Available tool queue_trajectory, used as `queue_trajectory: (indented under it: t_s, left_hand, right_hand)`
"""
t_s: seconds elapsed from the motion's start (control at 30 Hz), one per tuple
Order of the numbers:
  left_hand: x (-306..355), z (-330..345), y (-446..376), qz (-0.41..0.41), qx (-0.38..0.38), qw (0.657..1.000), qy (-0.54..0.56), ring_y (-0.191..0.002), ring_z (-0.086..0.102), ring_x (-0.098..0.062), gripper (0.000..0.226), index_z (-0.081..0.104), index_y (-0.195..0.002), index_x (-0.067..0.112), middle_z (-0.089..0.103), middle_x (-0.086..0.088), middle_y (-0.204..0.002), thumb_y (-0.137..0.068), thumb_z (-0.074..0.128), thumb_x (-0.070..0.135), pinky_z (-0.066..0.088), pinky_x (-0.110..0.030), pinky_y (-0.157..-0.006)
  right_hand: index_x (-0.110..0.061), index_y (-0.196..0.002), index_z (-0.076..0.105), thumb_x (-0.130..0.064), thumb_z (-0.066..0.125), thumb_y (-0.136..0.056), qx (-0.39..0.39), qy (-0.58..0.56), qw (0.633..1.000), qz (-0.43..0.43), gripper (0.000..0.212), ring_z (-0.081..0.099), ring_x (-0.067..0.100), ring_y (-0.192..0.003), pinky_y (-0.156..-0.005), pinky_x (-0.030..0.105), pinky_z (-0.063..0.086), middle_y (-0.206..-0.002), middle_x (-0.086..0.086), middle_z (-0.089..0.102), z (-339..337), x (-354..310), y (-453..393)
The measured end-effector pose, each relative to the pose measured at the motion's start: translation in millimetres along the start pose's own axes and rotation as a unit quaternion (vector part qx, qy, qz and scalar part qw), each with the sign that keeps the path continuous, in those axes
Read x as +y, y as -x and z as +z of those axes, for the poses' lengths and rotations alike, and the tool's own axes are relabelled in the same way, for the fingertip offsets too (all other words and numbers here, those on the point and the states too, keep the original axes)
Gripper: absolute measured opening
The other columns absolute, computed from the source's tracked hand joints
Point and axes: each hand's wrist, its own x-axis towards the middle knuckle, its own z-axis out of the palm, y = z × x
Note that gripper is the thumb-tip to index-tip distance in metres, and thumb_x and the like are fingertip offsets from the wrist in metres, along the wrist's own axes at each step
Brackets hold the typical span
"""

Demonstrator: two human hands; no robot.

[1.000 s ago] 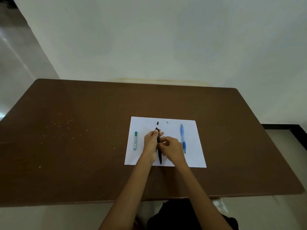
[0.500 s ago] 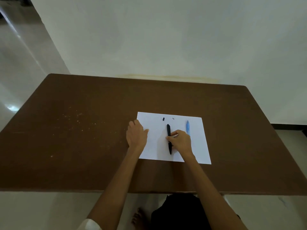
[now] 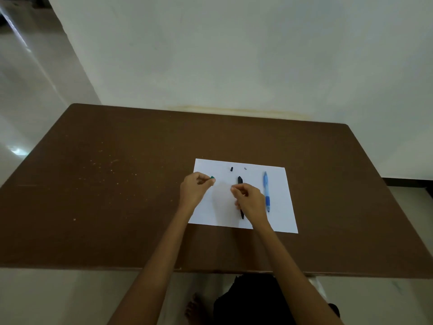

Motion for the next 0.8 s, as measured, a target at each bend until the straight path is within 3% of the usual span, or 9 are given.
queue_trajectory:
  t_s: [0.1,0.27,0.4,0.5,0.7,0.8]
  left_hand:
    - [1.0,0.5,9.4,0.002,-0.043,0.997,0.071,-0.069,0.067,-0.010,0.012,0.065,-0.082,0.022,0.067,0.006,-0.081,-0.077,0.073,0.029,0.050,-0.017,-0.064]
    - [-0.4,-8.2,9.4,0.056,-0.058,0.996,0.044,-0.063,0.068,-0.007,0.015,0.066,-0.093,0.019,0.068,0.006,-0.080,-0.079,0.071,0.023,0.051,-0.011,-0.058]
    - [-6.0,-14.6,6.2,0.096,-0.070,0.993,-0.017,-0.059,0.067,-0.008,0.012,0.067,-0.089,0.015,0.068,0.003,-0.076,-0.078,0.072,0.018,0.053,-0.014,-0.058]
    - [-7.3,-14.7,3.6,0.097,-0.069,0.992,-0.029,-0.054,0.066,-0.007,0.015,0.069,-0.090,0.013,0.067,0.003,-0.074,-0.077,0.073,0.019,0.053,-0.013,-0.053]
    - [-14.0,-17.2,-1.0,0.029,-0.026,0.999,0.035,-0.054,0.067,-0.006,0.024,0.071,-0.099,0.010,0.067,0.004,-0.078,-0.077,0.073,0.018,0.049,-0.009,-0.048]
    - [-18.1,-19.5,1.6,-0.002,0.029,0.997,0.075,-0.058,0.068,-0.006,0.024,0.071,-0.099,0.013,0.068,0.006,-0.081,-0.076,0.074,0.018,0.052,-0.011,-0.053]
  right_hand:
    - [-0.010,-0.109,0.066,-0.027,0.056,-0.091,-0.050,-0.057,0.997,-0.010,0.027,0.061,0.008,-0.065,-0.055,0.004,0.048,-0.091,-0.001,0.064,13.2,-15.9,1.5]
    - [-0.014,-0.095,0.071,-0.033,0.061,-0.087,-0.075,-0.117,0.990,0.019,0.023,0.067,0.010,-0.069,-0.056,0.008,0.051,-0.077,-0.008,0.068,23.2,-31.7,-3.7]
    - [-0.007,-0.095,0.071,-0.027,0.064,-0.086,-0.130,-0.074,0.989,0.017,0.023,0.066,0.009,-0.065,-0.055,0.008,0.052,-0.075,0.000,0.068,20.9,-38.7,-12.7]
    - [-0.001,-0.098,0.068,-0.021,0.059,-0.090,-0.175,-0.031,0.984,0.003,0.023,0.067,0.014,-0.071,-0.065,0.015,0.055,-0.086,0.010,0.070,19.8,-46.2,-18.6]
    - [-0.001,-0.102,0.063,-0.019,0.056,-0.092,-0.165,-0.012,0.986,0.015,0.022,0.070,0.020,-0.076,-0.069,0.023,0.056,-0.098,0.017,0.071,27.1,-63.8,-35.4]
    - [-0.003,-0.099,0.066,-0.022,0.062,-0.088,-0.159,0.094,0.983,-0.014,0.023,0.070,0.020,-0.077,-0.075,0.027,0.056,-0.097,0.014,0.071,35.3,-62.2,-44.2]
